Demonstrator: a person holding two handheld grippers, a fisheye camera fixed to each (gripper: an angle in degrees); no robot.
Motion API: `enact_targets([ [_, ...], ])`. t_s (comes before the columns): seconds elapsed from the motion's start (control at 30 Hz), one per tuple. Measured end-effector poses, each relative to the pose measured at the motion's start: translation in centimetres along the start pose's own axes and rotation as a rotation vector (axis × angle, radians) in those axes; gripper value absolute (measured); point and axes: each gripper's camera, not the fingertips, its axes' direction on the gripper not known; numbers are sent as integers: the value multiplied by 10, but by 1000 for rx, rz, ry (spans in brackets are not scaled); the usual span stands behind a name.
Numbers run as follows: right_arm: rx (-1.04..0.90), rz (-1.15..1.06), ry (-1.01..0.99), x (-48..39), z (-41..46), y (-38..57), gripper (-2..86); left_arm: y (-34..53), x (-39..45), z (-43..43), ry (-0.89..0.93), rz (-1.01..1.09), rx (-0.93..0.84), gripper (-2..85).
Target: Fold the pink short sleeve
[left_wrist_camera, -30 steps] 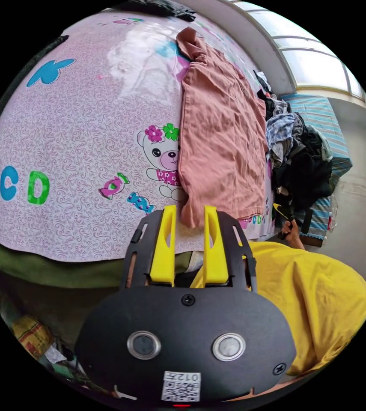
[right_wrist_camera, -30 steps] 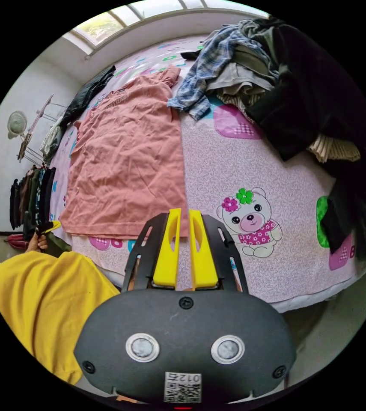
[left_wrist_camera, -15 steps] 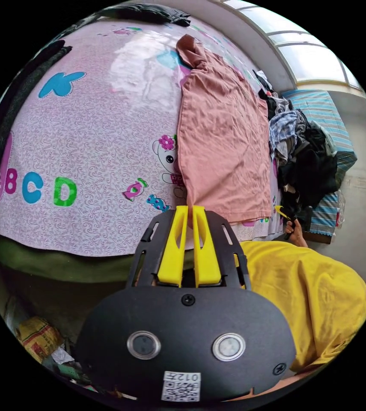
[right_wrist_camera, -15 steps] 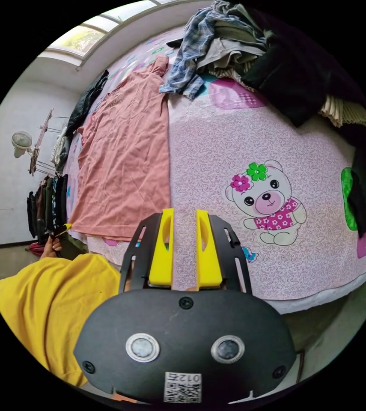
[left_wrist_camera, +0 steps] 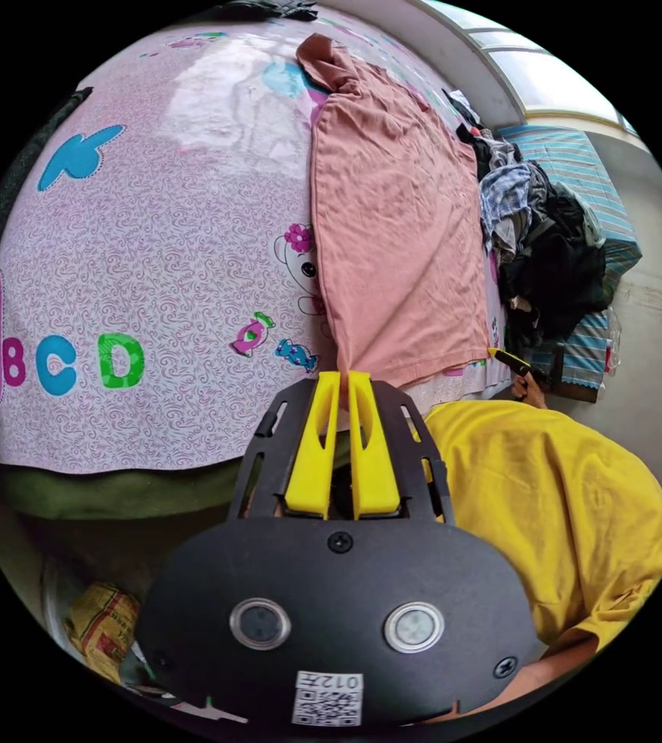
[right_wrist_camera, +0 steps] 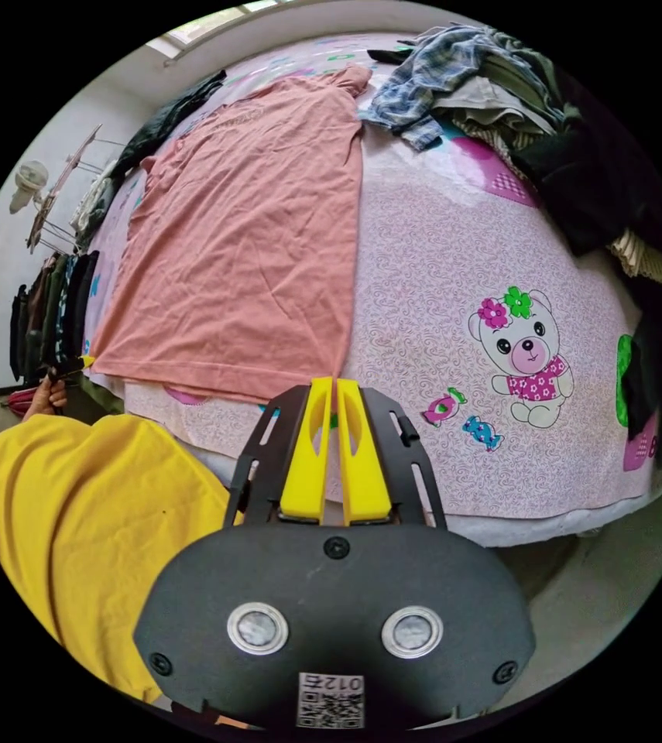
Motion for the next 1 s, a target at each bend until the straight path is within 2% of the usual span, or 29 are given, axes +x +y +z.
enact_targets([
  [0.27,-44,33,-88,-1,-9,13,5,22,-30,-31,78,-22,-1,1],
  [0.53,-136,52,-107,-4,2,26,6,54,-43,-44,58,-52,-26,2],
  [0.63,-148,73,-97,-4,7,25,10,66,-46,-52,76,-90,26,3],
  [0.83,-208,106,-106,0,9,12,22,74,-30,-105,-106,-151,199,4],
  [0.9,-210,124,-98,2,4,9,25,56,-11,-138,-153,-115,305,6],
  [1.0,-199,178,-97,10,-9,4,26,3,7,-167,-137,-57,371,9],
])
